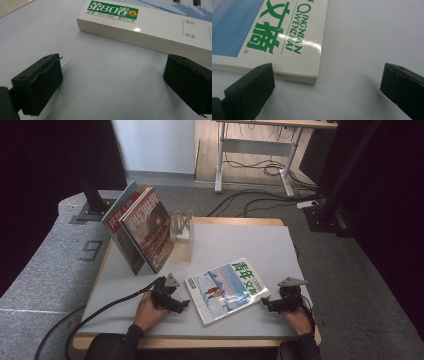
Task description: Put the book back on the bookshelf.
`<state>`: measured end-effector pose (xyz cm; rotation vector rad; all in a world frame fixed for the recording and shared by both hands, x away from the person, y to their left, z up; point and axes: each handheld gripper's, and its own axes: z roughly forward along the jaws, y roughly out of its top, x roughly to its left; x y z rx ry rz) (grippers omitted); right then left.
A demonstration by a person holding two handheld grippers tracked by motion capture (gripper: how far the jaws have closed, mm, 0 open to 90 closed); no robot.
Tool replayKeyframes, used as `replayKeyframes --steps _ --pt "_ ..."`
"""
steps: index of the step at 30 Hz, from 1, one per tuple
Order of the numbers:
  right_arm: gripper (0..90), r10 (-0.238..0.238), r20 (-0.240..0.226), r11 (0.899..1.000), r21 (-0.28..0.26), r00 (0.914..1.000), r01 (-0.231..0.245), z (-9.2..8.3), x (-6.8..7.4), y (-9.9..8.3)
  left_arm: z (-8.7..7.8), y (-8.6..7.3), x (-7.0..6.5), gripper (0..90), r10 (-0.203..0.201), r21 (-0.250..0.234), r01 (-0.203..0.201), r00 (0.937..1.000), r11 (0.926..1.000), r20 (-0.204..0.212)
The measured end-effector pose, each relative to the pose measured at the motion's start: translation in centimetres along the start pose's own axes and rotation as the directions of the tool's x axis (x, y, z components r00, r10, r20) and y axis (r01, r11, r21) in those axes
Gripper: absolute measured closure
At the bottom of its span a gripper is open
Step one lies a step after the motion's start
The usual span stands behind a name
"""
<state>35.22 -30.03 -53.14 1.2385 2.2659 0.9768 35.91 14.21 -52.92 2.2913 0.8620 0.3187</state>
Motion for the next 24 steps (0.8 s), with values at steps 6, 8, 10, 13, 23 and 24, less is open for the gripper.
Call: replayKeyframes --steps 6,8,10,13,23,24 --pt "0.0 0.010 0.022 1.000 0.007 0.9997 -0.011 0.6 -0.4 0.7 0.0 0.0 0.0 1.7 0.000 0.000 0.000 1.0000 1.0000 0.000" --pt "0.0 0.015 0.028 1.000 0.009 0.9995 -0.015 0.8 -0.6 0.9 0.0 0.0 0.0 1.7 0.000 0.000 0.000 1.0000 1.0000 0.000" --pt "0.0 0.018 0.030 1.000 0.011 0.9994 -0.018 0.9 -0.6 1.1 0.0 0.0 0.0 1.7 0.000 0.000 0.000 1.0000 1.0000 0.000" --pt "0.0 0.029 0.040 0.999 0.014 0.9988 -0.030 1.5 -1.0 1.6 0.0 0.0 0.0 1.7 -0.001 0.000 0.001 1.0000 1.0000 0.000" --pt "0.0 0.065 0.053 0.998 0.011 0.9965 -0.065 3.1 -1.9 3.1 0.0 0.0 0.0 1.7 -0.001 0.000 0.001 1.0000 1.0000 0.000" --pt "0.0 0.065 0.053 0.998 0.011 0.9965 -0.065 3.1 -1.9 3.1 0.0 0.0 0.0 1.7 -0.001 0.000 0.001 1.0000 1.0000 0.000"
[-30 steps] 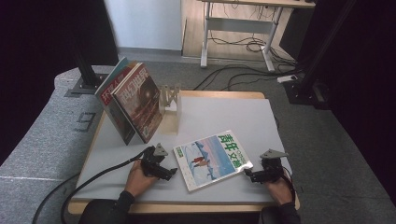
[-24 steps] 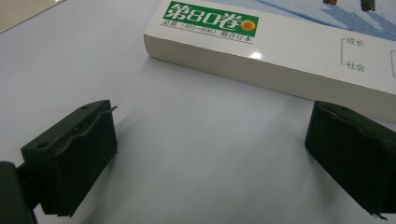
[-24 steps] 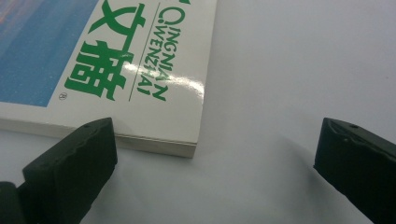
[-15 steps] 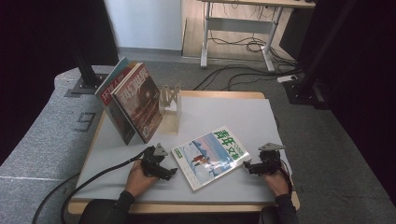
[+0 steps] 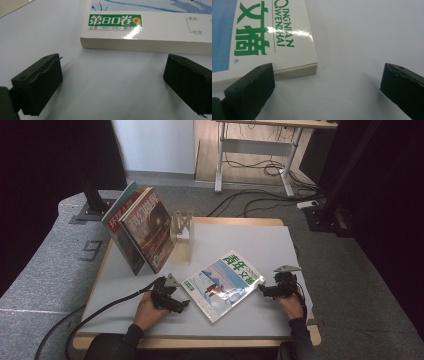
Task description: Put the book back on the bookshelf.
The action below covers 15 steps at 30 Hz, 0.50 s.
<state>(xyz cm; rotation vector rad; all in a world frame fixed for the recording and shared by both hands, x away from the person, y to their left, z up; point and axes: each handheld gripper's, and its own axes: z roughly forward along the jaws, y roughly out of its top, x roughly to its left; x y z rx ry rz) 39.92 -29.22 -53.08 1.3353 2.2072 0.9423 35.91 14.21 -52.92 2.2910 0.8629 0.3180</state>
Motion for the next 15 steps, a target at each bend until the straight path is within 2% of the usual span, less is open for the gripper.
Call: replayKeyframes --steps 6,12,14,15 --pt "0.0 0.005 0.010 1.000 -0.010 0.9999 -0.005 0.2 0.0 0.1 0.0 0.1 0.3 1.8 0.021 0.006 -0.022 0.9996 0.9997 0.018" --pt "2.3 -0.002 0.009 1.000 -0.014 1.0000 0.002 -0.1 0.2 0.1 0.6 1.0 0.9 2.5 0.049 0.001 -0.050 0.9975 0.9988 0.051" --pt "3.2 -0.002 -0.002 1.000 -0.019 1.0000 0.002 -0.2 0.3 0.1 0.7 1.4 1.0 2.3 0.057 0.004 -0.057 0.9958 0.9984 0.072" --pt "3.8 -0.005 -0.022 1.000 -0.026 0.9997 0.004 -0.3 0.5 0.2 0.8 1.7 1.0 2.3 0.078 0.018 -0.080 0.9937 0.9966 0.081"
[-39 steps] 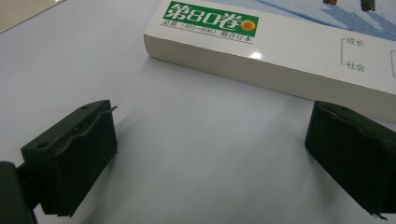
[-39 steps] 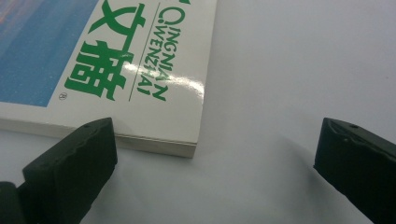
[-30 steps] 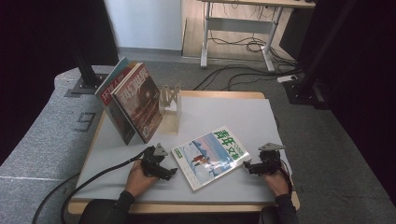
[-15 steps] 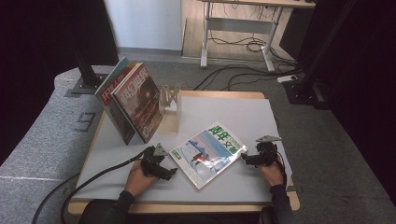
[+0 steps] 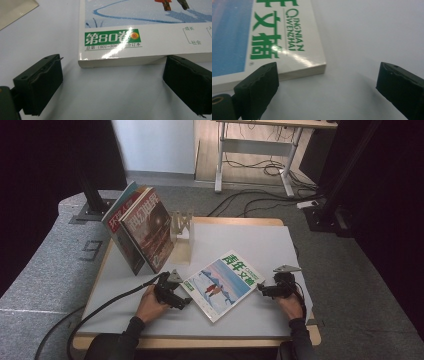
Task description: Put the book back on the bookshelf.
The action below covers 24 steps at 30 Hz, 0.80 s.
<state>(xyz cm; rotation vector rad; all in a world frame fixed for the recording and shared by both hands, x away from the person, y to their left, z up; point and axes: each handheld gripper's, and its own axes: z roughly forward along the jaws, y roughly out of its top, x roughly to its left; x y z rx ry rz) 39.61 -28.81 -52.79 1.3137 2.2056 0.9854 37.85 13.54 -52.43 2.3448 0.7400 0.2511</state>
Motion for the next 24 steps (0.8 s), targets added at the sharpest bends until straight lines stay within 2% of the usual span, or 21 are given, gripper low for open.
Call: replayKeyframes --steps 2,3,5,6,12,13,16,19,21,24 --pt "3.8 -0.005 -0.006 1.000 0.000 1.0000 0.005 0.0 0.1 0.0 0.0 0.1 0.0 2.6 0.004 -0.001 -0.004 0.9999 1.0000 0.009" --pt "5.3 -0.017 -0.033 1.000 -0.001 0.9993 0.017 0.0 0.5 0.2 -0.1 0.1 0.0 5.9 0.014 0.000 -0.014 0.9995 0.9999 0.029" --pt "5.6 -0.023 -0.044 1.000 -0.002 0.9988 0.023 0.0 0.7 0.2 0.1 0.2 -0.3 7.1 0.023 -0.009 -0.022 0.9976 0.9997 0.066" --pt "6.9 -0.032 -0.059 1.000 -0.003 0.9978 0.031 0.0 0.9 0.2 0.2 0.2 -0.4 5.0 0.037 -0.004 -0.037 0.9976 0.9993 0.058" --pt "10.0 -0.027 -0.087 1.000 -0.008 0.9959 0.026 -0.1 1.0 0.1 0.1 0.3 -0.8 5.3 0.023 0.013 -0.024 0.9987 0.9996 0.045" --pt "10.0 -0.027 -0.087 1.000 -0.008 0.9959 0.026 -0.1 1.0 0.1 0.1 0.3 -0.8 5.3 0.023 0.013 -0.024 0.9987 0.9996 0.045" --pt "11.1 -0.014 -0.128 1.000 -0.008 0.9917 0.013 0.0 0.9 0.0 -0.1 0.2 -1.3 5.3 0.035 0.023 -0.036 0.9987 0.9991 0.038" --pt "11.0 -0.024 -0.135 1.000 -0.008 0.9905 0.023 0.0 1.0 0.1 -0.1 0.2 -1.6 5.2 0.035 0.027 -0.036 0.9987 0.9990 0.037" --pt "10.6 -0.029 -0.149 1.000 -0.015 0.9884 0.027 0.0 1.2 0.2 -0.3 0.2 -2.0 5.1 0.023 0.034 -0.024 0.9982 0.9991 0.056" --pt "10.3 -0.031 -0.144 0.999 -0.015 0.9891 0.029 0.0 1.2 0.2 -0.5 0.1 -2.2 4.8 0.021 0.040 -0.024 0.9971 0.9989 0.073"
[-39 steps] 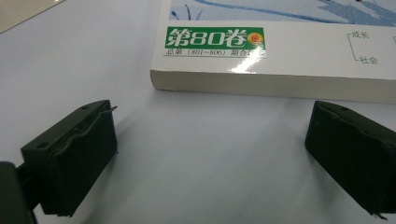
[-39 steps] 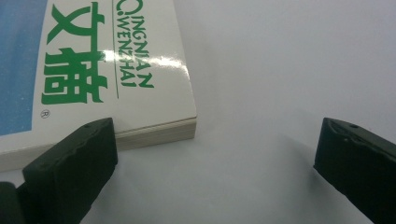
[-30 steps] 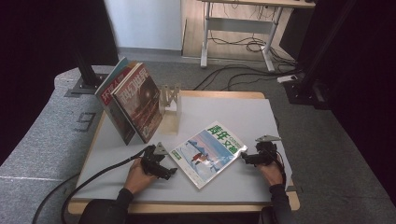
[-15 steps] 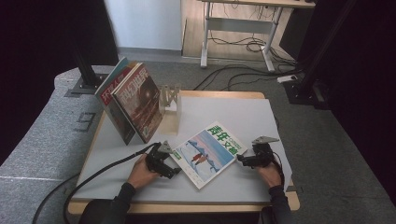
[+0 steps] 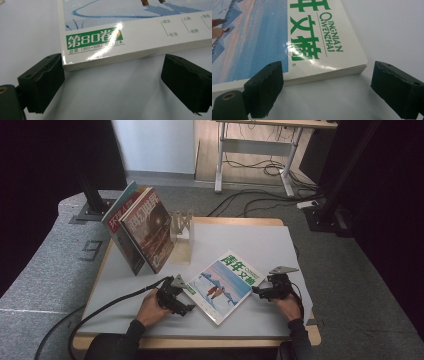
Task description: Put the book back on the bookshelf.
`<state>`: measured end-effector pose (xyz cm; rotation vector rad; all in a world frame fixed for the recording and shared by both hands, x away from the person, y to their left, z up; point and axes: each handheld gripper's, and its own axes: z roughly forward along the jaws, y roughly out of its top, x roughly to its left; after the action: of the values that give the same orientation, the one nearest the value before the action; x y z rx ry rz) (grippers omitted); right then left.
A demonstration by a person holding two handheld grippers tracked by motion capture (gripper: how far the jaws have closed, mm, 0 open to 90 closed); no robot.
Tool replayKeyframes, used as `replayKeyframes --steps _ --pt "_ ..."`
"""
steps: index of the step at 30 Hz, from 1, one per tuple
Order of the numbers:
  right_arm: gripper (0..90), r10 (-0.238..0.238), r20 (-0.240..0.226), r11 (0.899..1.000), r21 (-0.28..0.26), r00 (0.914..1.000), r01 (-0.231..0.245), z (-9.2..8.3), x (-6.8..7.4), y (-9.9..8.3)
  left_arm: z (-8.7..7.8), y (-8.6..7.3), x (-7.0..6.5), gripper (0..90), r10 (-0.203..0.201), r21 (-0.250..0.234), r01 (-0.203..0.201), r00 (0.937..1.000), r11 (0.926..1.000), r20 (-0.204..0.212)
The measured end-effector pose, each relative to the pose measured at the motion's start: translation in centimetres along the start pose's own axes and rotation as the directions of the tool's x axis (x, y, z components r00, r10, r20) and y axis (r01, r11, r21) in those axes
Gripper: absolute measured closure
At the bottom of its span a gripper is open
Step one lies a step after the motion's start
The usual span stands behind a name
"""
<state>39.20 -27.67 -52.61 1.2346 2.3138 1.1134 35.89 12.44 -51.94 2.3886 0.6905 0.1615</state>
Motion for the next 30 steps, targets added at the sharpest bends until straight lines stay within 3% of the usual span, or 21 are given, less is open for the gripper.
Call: replayKeyframes --steps 6,13,19,23,30 --pt "9.6 0.017 0.000 1.000 0.001 0.9999 -0.017 -0.1 -0.3 -0.2 -0.3 -0.2 -1.6 4.5 -0.010 -0.014 0.011 0.9985 0.9998 0.054" --pt "9.6 0.025 0.015 1.000 0.001 0.9996 -0.025 -0.3 -0.6 -0.3 -0.5 -0.3 -3.6 4.5 0.021 -0.007 -0.020 0.9953 0.9998 0.094" --pt "9.6 0.026 0.006 1.000 -0.007 0.9996 -0.026 -0.5 -0.6 -0.2 -0.5 0.0 -4.8 6.3 0.034 -0.044 -0.028 0.9888 0.9987 0.146" --pt "9.6 0.017 0.001 1.000 -0.003 0.9999 -0.017 -0.3 -0.2 0.0 -0.3 0.3 -5.9 5.0 0.089 -0.011 -0.089 0.9915 0.9960 0.094" --pt "9.6 0.008 -0.013 1.000 0.006 0.9999 -0.008 -0.1 0.2 0.1 -0.2 0.6 -5.6 10.4 0.071 -0.006 -0.070 0.9946 0.9975 0.076"
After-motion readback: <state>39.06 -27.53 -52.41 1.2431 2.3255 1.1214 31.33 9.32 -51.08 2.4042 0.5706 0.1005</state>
